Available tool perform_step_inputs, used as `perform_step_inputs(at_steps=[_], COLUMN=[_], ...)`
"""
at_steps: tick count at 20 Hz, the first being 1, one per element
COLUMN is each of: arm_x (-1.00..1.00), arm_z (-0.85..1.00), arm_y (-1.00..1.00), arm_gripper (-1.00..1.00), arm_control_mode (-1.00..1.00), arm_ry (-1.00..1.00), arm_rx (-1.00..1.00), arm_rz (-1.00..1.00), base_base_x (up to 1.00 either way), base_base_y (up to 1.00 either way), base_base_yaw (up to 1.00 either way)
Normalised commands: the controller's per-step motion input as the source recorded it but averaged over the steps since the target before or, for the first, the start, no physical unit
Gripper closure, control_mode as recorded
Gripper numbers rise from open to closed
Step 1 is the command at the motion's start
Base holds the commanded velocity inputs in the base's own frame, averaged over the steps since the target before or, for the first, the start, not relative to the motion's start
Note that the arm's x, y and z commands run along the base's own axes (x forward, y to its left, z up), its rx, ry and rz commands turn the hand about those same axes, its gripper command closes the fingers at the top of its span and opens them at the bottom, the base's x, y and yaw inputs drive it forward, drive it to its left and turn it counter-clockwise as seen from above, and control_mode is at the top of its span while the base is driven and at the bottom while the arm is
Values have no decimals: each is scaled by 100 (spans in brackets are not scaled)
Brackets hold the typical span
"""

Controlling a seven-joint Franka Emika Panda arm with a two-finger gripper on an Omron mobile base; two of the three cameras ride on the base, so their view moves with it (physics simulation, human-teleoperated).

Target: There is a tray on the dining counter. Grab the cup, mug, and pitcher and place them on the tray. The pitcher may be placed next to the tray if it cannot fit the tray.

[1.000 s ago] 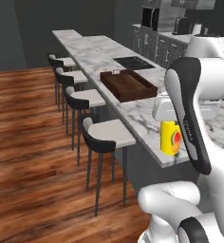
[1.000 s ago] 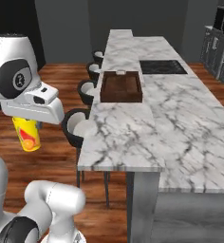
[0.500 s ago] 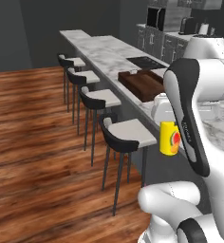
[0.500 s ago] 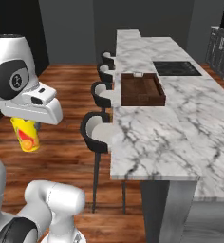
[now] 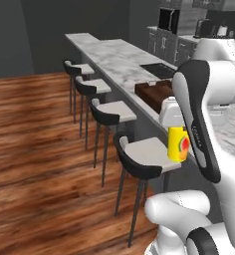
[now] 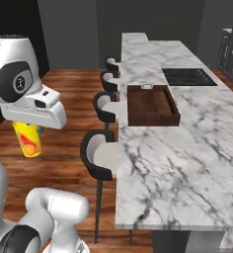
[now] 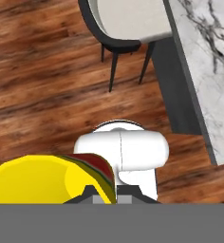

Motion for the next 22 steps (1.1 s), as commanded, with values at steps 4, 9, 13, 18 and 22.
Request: perform_step_inputs(at_steps=[4,9,13,18,22], arm_x=[0,0,0,0,0], arm_z=[0,0,0,0,0], arm_y=[0,0,0,0,0], arm_gripper=[100,100,100,100,100], arm_control_mode=[100,100,100,100,100], arm_ry=[0,0,0,0,0], arm_rx=[0,0,0,0,0], arm_rz=[0,0,0,0,0], base_base_x=[14,0,0,1,0], base_base_y=[43,53,57,66,74], base_base_yaw=[-14,-43,-53,-48,-48])
